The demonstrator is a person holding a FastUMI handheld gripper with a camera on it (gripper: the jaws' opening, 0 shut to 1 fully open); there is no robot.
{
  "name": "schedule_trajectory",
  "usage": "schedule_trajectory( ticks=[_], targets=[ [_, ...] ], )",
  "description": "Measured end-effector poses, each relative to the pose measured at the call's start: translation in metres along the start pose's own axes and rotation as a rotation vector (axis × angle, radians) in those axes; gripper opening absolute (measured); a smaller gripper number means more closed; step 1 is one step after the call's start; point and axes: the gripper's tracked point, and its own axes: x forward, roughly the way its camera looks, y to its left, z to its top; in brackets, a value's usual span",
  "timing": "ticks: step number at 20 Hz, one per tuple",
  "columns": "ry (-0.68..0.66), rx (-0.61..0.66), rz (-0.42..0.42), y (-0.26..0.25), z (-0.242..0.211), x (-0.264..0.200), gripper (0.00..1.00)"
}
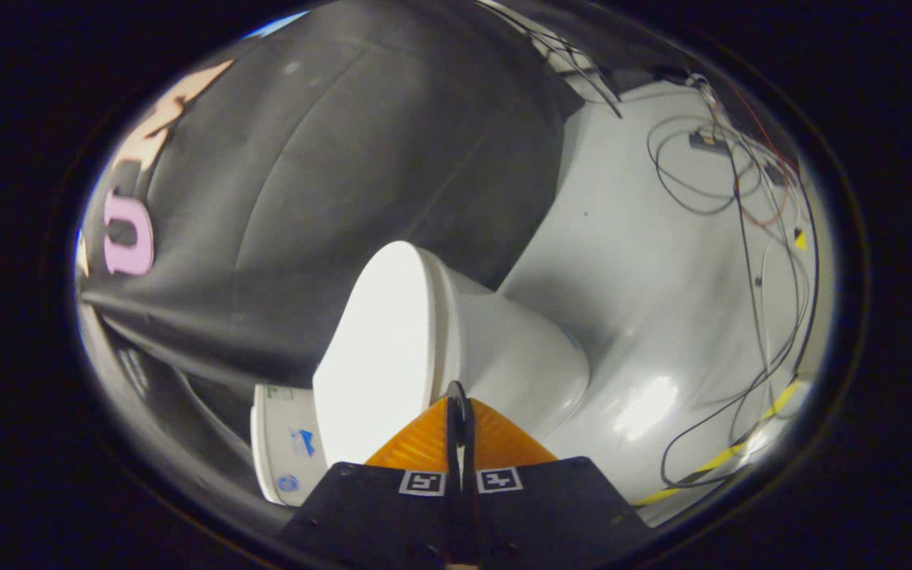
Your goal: Open the toilet lid.
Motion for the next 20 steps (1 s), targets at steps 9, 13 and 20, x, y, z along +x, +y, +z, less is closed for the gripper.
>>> schedule_trajectory(
  ticks=[9, 13, 20],
  targets=[
    [-0.139, -0.146, -0.122, 0.088, 0.001, -0.062, 0.00],
    [-0.184, -0.302, -0.153, 0.150, -0.009, -0.097, 0.00],
    [-0.337, -0.652, -0.251, 0.279, -0.057, -0.142, 0.00]
  ],
)
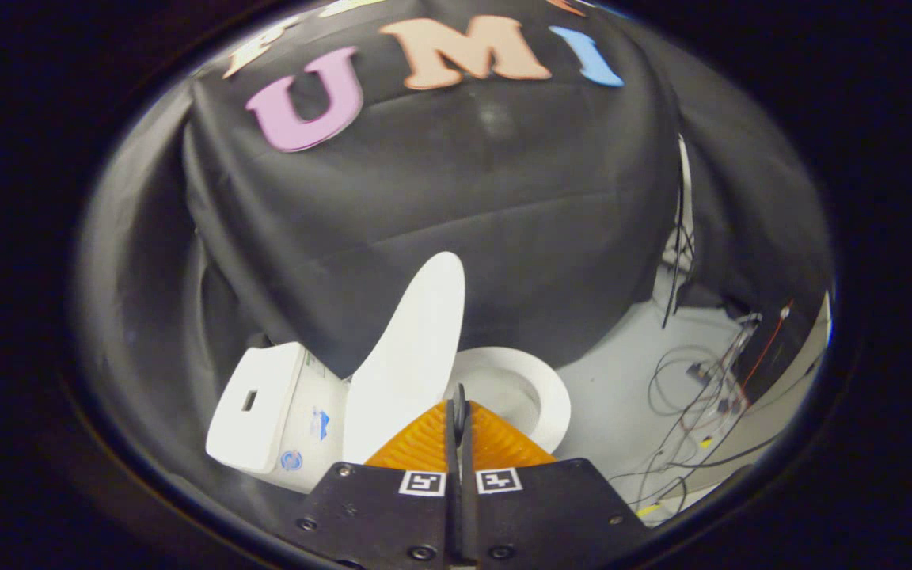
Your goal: Open the toilet lid.
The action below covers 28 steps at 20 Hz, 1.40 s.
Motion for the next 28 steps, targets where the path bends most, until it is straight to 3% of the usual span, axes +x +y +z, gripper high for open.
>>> schedule_trajectory(
  ticks=[8, 13, 22, 28],
  targets=[
    [-0.083, -0.117, 0.009, 0.087, 0.018, -0.037, 0.00],
    [-0.141, -0.254, 0.038, 0.151, 0.019, -0.054, 0.00],
    [-0.167, -0.391, 0.158, 0.274, -0.010, -0.067, 0.00],
    [-0.173, -0.435, 0.217, 0.320, -0.038, -0.063, 0.00]
  ],
)
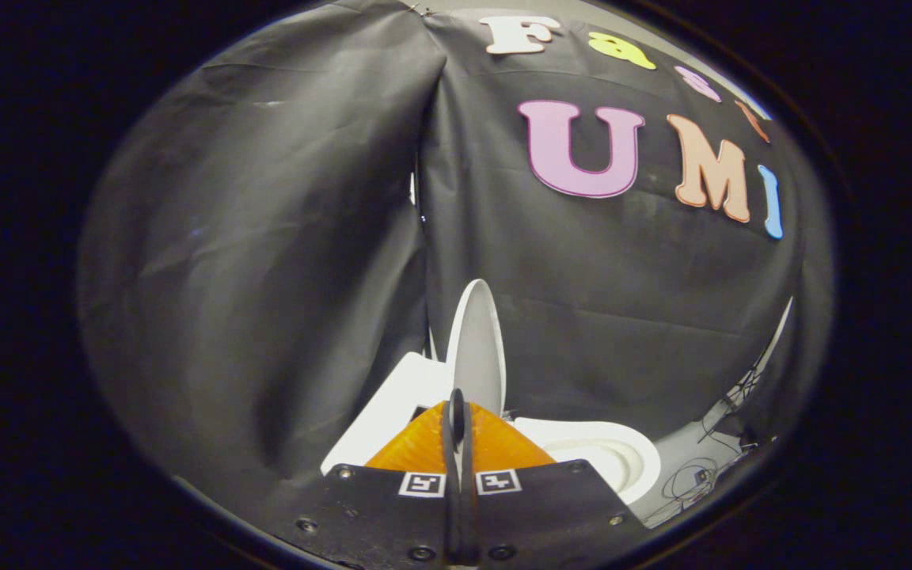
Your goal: Open the toilet lid.
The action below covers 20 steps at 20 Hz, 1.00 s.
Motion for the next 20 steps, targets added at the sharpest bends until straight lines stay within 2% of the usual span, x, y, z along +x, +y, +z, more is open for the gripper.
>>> schedule_trajectory(
  ticks=[7, 11, 18, 20],
  targets=[
    [-0.037, -0.059, 0.012, 0.020, -0.005, 0.006, 0.01],
    [-0.040, -0.035, 0.073, 0.016, -0.003, 0.007, 0.20],
    [-0.110, 0.007, 0.105, -0.023, 0.021, -0.020, 0.61],
    [-0.132, 0.005, 0.102, -0.037, 0.026, -0.027, 0.61]
  ],
)
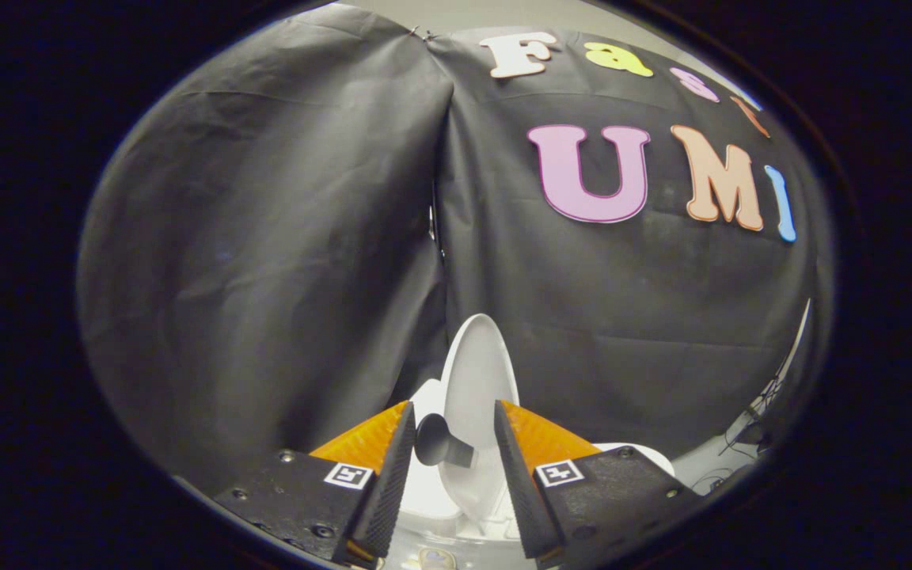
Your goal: Open the toilet lid.
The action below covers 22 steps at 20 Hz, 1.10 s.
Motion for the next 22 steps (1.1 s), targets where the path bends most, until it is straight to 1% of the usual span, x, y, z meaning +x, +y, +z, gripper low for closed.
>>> schedule_trajectory(
  ticks=[5, 8, 10, 14, 16, 19, 22],
  targets=[
    [-0.087, -0.050, -0.048, -0.052, 0.016, -0.021, 0.60],
    [-0.131, -0.052, -0.065, -0.090, 0.022, -0.037, 0.60],
    [-0.169, -0.048, -0.062, -0.114, 0.025, -0.047, 0.60],
    [-0.236, -0.065, -0.088, -0.175, 0.023, -0.076, 0.60],
    [-0.270, -0.079, -0.128, -0.212, 0.016, -0.095, 0.60],
    [-0.313, -0.085, -0.227, -0.272, 0.001, -0.127, 0.60],
    [-0.345, -0.079, -0.289, -0.318, -0.014, -0.163, 0.60]
  ],
)
